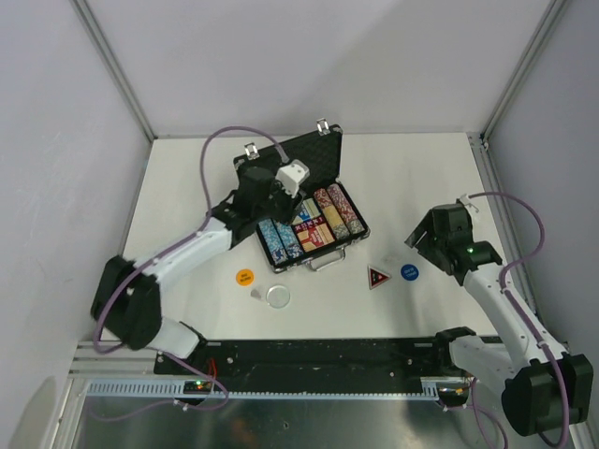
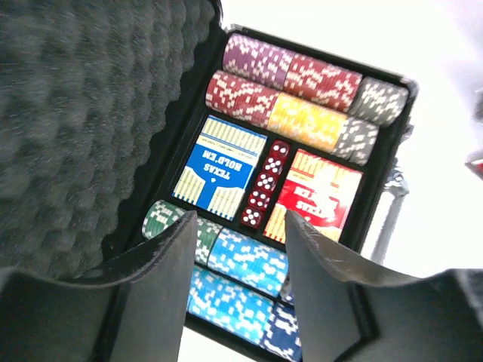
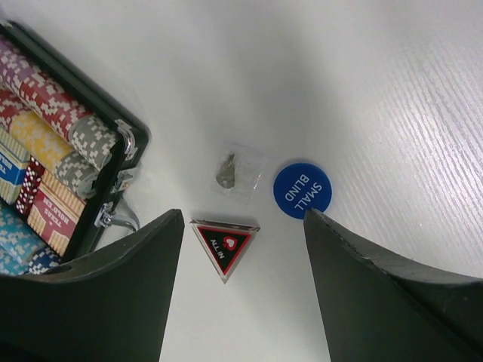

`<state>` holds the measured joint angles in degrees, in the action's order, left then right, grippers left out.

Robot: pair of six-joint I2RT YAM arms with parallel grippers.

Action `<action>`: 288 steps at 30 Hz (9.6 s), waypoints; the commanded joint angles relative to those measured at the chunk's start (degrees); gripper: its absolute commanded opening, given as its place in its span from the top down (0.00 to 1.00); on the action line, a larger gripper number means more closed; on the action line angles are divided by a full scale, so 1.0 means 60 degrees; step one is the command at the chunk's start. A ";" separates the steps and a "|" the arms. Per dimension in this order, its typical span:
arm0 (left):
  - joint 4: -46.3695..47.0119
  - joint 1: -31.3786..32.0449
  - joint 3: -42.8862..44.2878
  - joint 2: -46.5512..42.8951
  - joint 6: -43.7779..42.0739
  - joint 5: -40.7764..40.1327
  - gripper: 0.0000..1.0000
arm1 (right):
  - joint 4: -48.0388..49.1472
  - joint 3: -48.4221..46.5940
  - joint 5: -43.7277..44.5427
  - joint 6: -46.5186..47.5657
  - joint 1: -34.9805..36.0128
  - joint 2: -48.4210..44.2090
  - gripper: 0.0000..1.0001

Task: Pack up texas hold em set

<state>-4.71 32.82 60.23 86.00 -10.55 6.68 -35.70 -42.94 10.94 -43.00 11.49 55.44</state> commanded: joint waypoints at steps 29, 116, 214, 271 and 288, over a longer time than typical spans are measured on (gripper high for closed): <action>-0.0635 -0.0034 -0.2959 -0.6377 0.4692 -0.1437 0.03 | -0.0375 -0.0649 0.1819 -0.0595 0.4814 0.3938 0.01; -0.0579 -0.0049 -0.3127 -0.6629 0.4395 -0.1971 0.01 | 0.0538 0.0138 -0.0398 0.0744 0.4070 0.5729 0.21; -0.0443 -0.0037 -0.3509 -0.8235 0.4406 -0.3026 0.00 | -0.0593 -0.4760 0.3457 0.1261 0.5585 0.6252 0.07; -0.0423 -0.0039 -0.3491 -0.8032 0.4360 -0.3112 0.00 | 0.1647 0.1282 0.0493 0.0937 0.0898 0.3977 0.32; -0.0425 -0.0037 -0.3520 -0.8078 0.4393 -0.3042 0.00 | 0.1054 0.1283 0.0432 0.0483 0.1272 0.3879 0.28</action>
<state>-9.13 32.82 39.11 38.20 16.05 -11.38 -25.80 -37.06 17.39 -36.84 17.41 77.71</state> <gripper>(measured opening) 0.995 0.705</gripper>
